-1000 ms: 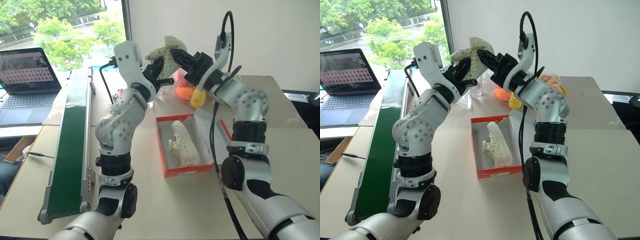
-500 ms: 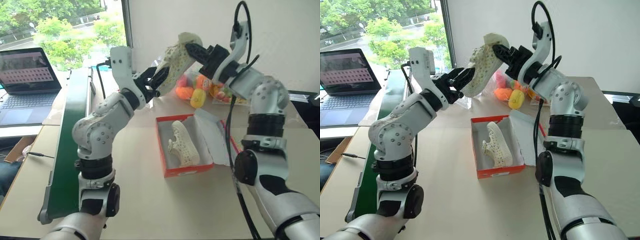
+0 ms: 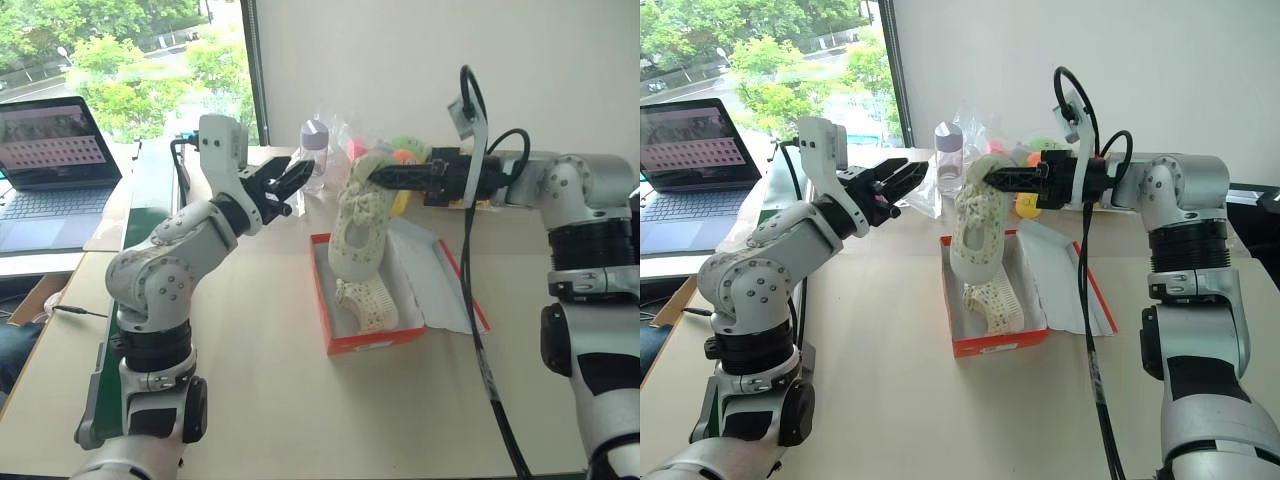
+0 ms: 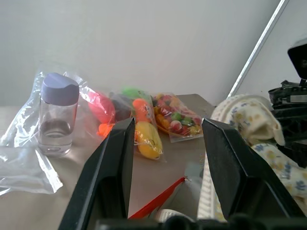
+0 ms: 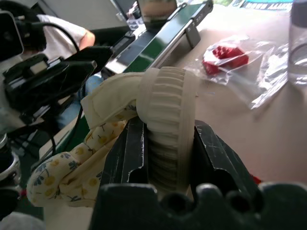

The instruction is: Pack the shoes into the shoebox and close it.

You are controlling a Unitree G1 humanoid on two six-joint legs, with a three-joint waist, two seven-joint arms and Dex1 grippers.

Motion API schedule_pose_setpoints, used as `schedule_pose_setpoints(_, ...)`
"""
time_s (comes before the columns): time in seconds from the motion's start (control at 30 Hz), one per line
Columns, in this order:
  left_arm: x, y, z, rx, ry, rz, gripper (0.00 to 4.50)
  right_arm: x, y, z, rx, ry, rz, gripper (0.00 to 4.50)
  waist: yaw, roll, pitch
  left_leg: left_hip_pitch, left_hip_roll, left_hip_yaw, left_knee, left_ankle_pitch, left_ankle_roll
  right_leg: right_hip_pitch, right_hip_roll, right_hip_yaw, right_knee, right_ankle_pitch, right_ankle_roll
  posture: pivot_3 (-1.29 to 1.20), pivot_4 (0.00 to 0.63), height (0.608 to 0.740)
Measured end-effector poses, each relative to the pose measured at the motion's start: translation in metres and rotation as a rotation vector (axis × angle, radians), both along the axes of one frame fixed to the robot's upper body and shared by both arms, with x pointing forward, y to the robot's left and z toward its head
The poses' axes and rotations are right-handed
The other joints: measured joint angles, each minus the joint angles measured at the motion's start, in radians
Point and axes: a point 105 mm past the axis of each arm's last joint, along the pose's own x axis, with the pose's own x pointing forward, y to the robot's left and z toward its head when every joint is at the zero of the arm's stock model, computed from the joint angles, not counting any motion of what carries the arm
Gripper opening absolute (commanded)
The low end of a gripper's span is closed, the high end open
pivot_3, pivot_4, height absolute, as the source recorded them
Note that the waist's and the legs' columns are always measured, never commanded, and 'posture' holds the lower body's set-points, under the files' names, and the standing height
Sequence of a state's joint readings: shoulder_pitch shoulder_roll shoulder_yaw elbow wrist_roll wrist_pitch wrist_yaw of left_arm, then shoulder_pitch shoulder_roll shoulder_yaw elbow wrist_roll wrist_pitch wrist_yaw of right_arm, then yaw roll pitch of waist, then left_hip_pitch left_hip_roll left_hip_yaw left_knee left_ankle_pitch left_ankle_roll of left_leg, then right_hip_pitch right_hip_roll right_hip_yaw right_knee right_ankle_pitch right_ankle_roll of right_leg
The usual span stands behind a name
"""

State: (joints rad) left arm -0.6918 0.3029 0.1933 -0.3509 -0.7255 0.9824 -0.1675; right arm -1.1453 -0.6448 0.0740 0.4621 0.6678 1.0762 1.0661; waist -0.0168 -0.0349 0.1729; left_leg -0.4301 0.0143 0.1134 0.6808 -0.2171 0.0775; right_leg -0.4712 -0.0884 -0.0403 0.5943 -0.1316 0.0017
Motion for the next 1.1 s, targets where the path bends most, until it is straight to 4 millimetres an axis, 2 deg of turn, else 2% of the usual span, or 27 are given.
schedule_pose_setpoints(0.13, 0.001, 0.018, -0.010, 0.066, 0.022, 0.062, 2.34, -0.003, 0.008, -0.019, -0.063, 0.041, 0.085, 0.74, 0.002, 0.000, 0.000, 0.000, 0.000, 0.000, 0.000, 0.000, 0.000, 0.000, 0.000, 0.000, 0.000, 0.000, 0.000, 0.00, 0.150, 0.740)
schedule_pose_setpoints(0.2, 0.001, 0.021, -0.012, 0.072, 0.026, 0.071, 2.34, -0.002, 0.014, -0.028, -0.075, 0.062, 0.115, 0.74, 0.004, 0.000, 0.000, 0.000, 0.000, 0.000, 0.001, 0.000, 0.000, 0.000, -0.001, 0.000, 0.000, 0.000, 0.000, 0.00, 0.150, 0.740)
schedule_pose_setpoints(0.33, -0.002, 0.019, -0.009, 0.077, 0.011, 0.071, 2.34, 0.003, 0.019, -0.046, -0.109, 0.091, 0.130, 0.74, 0.008, 0.000, 0.000, 0.000, -0.001, 0.000, 0.001, 0.000, 0.000, 0.000, -0.001, -0.001, 0.000, 0.002, -0.003, 0.00, 0.150, 0.740)
schedule_pose_setpoints(0.67, -0.005, 0.020, -0.013, 0.087, 0.022, 0.094, 2.34, 0.011, 0.012, -0.067, -0.166, 0.119, 0.127, 0.74, 0.006, 0.000, 0.000, 0.000, -0.001, 0.000, 0.001, 0.000, -0.001, 0.000, -0.001, 0.000, 0.000, 0.002, -0.003, 0.00, 0.150, 0.740)
schedule_pose_setpoints(0.8, -0.005, 0.022, -0.015, 0.087, 0.028, 0.103, 2.34, 0.009, 0.016, -0.079, -0.213, 0.130, 0.159, 0.74, 0.004, 0.000, 0.000, 0.000, 0.000, 0.000, 0.001, 0.000, -0.001, 0.000, -0.001, 0.000, 0.001, 0.002, -0.003, 0.00, 0.150, 0.740)
schedule_pose_setpoints(0.93, -0.005, 0.022, -0.018, 0.085, 0.038, 0.107, 2.34, 0.005, 0.025, -0.106, -0.266, 0.162, 0.199, 0.74, 0.004, 0.000, 0.000, 0.001, 0.000, 0.000, 0.001, 0.000, -0.001, 0.000, -0.001, 0.000, 0.001, 0.002, -0.003, 0.00, 0.150, 0.740)
schedule_pose_setpoints(1.1, -0.005, 0.022, -0.022, 0.085, 0.050, 0.116, 2.34, 0.014, 0.033, -0.136, -0.369, 0.129, 0.158, 0.74, 0.005, 0.000, 0.000, 0.004, 0.000, 0.000, 0.001, 0.000, -0.001, 0.004, -0.001, -0.001, 0.000, 0.002, -0.003, 0.00, 0.150, 0.740)
